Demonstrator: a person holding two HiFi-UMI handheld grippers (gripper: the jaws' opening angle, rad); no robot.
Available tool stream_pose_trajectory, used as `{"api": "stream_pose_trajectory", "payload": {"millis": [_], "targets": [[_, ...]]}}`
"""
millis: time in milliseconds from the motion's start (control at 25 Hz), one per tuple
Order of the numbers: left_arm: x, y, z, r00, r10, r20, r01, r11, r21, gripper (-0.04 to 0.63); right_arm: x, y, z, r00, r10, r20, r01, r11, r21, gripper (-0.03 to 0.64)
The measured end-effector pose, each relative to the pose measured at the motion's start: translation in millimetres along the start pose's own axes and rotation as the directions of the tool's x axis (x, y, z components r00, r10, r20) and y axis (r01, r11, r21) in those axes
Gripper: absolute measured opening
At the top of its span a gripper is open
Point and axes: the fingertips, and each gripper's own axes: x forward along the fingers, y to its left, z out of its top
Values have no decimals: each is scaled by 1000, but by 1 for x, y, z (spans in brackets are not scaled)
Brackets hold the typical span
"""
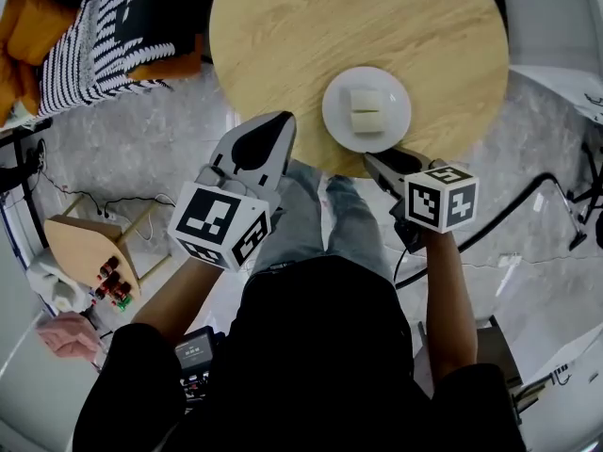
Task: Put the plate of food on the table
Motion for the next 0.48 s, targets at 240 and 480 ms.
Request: {"api": "stream_pose_trajectory", "payload": {"millis": [240,480], "targets": [[-15,-13,9,999,19,35,-19,1000,12,6,-3,-7,-5,999,-36,-13,36,999,8,106],[-30,-16,19,996,55,73,-56,998,16,6,-2,-14,-5,998,-56,9,56,998,25,55]]}}
